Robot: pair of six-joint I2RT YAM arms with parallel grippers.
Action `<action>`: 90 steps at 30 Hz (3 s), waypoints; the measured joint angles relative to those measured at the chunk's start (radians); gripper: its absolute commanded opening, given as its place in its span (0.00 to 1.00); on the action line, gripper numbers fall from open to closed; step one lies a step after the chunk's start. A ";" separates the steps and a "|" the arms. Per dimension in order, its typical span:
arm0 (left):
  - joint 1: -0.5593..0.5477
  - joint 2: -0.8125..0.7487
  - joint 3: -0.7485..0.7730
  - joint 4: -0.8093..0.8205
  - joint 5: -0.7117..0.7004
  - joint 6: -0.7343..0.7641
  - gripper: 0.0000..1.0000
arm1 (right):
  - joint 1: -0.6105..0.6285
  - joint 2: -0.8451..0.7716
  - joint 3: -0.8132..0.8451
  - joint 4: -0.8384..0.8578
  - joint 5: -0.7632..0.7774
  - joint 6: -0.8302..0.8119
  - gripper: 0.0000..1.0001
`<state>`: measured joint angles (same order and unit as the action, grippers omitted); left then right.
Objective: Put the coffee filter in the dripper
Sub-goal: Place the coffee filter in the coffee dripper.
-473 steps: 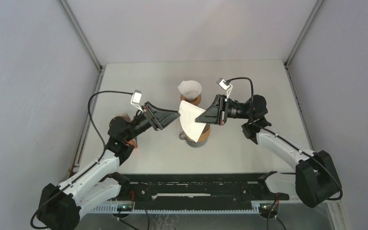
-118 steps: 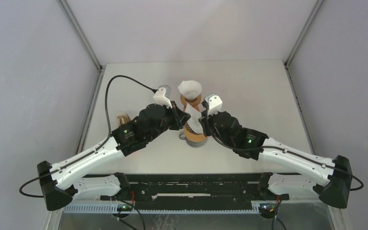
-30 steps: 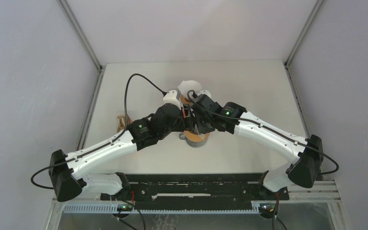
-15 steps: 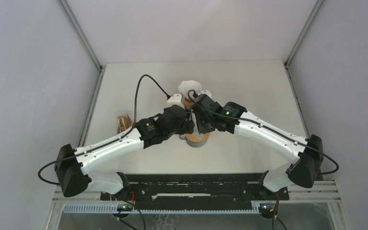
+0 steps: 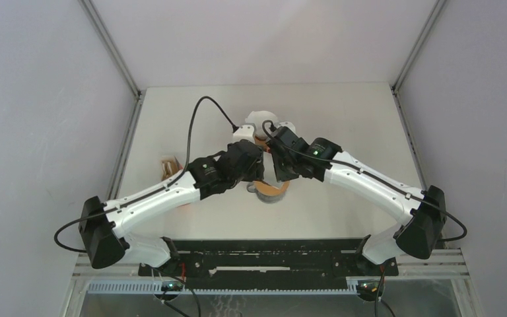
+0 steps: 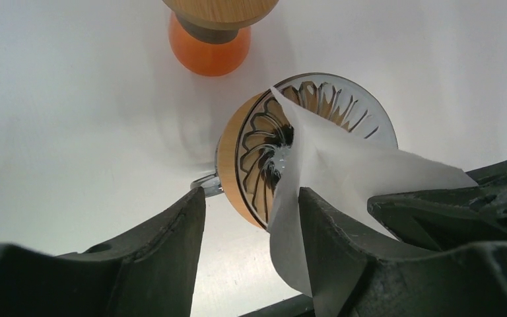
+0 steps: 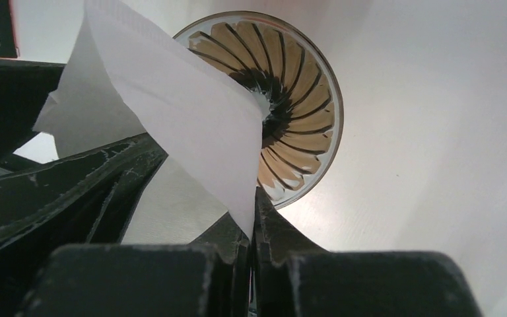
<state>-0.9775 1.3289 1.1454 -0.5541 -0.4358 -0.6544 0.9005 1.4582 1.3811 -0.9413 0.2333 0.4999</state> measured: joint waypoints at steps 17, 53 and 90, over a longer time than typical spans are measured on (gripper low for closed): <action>0.010 0.060 0.062 -0.041 0.055 0.057 0.58 | -0.051 -0.001 0.000 0.005 -0.005 -0.006 0.50; 0.042 0.126 0.102 -0.094 0.104 0.105 0.64 | -0.219 0.121 -0.016 0.091 -0.133 -0.102 0.75; 0.069 0.096 0.017 -0.046 0.136 0.094 0.58 | -0.242 0.077 -0.079 0.156 -0.233 -0.122 0.74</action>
<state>-0.9081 1.4250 1.1625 -0.6003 -0.2996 -0.5602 0.6586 1.5349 1.3025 -0.7856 0.0002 0.3782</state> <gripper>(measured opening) 0.580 0.739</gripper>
